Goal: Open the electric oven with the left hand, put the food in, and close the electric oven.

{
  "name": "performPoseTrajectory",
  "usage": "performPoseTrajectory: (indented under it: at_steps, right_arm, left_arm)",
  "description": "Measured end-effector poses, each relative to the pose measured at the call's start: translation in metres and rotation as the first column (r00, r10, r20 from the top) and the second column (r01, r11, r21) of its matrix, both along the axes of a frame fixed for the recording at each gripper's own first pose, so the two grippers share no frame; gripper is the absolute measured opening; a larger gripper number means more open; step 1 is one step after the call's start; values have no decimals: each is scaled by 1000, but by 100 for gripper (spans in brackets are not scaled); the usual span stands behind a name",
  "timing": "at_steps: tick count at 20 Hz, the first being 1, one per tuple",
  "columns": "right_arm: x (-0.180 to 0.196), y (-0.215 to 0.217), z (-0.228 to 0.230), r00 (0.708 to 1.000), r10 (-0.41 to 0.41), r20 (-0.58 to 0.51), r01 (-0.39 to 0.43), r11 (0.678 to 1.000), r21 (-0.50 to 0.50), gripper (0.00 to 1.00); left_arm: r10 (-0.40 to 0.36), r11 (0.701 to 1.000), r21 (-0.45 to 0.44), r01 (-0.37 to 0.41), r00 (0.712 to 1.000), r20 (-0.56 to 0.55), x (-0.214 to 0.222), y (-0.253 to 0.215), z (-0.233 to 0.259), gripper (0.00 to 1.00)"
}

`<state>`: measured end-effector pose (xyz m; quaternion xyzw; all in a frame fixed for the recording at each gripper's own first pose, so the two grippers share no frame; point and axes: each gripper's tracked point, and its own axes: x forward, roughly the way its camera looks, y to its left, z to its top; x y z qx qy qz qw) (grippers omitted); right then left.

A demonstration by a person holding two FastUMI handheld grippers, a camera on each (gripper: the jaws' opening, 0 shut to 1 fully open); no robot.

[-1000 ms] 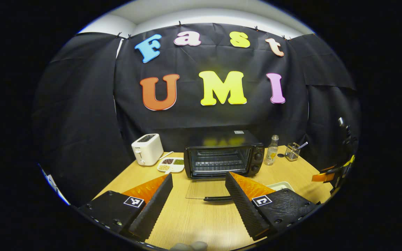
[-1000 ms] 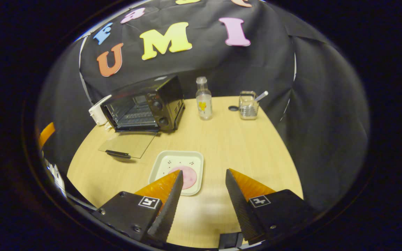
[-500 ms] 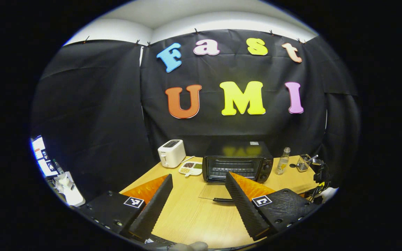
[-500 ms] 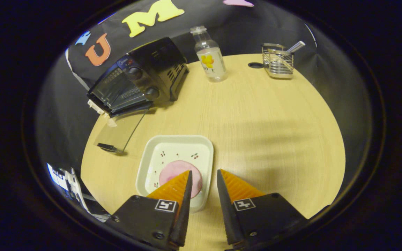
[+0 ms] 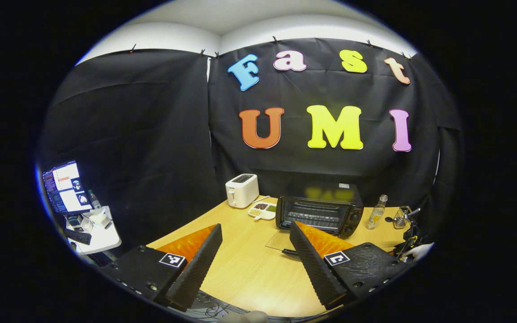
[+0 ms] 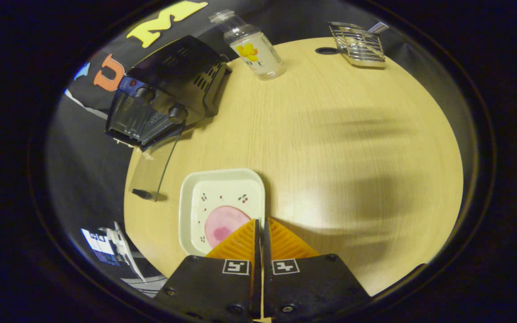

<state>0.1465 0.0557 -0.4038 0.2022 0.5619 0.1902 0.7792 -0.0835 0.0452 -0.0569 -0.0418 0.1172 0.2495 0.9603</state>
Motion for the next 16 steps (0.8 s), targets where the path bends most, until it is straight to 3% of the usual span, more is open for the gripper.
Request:
performPoseTrajectory:
  at_steps: [4,10,13,16]
  right_arm:
    - [0,-1,2,997,-11,-82,21,993,120,4]
    - [-1,-26,35,995,-99,-8,98,976,194,4]
    - [-12,-24,63,982,-190,15,183,961,209,4]
    - [-20,-13,88,946,-325,3,314,916,251,4]
  left_arm:
    - [13,1000,-19,-13,1000,17,-6,-4,-7,97]
    - [-58,998,-21,59,998,36,-6,8,-11,96]
    - [-132,991,-29,134,990,50,24,18,-12,96]
    - [-208,977,-31,210,977,54,37,34,-18,97]
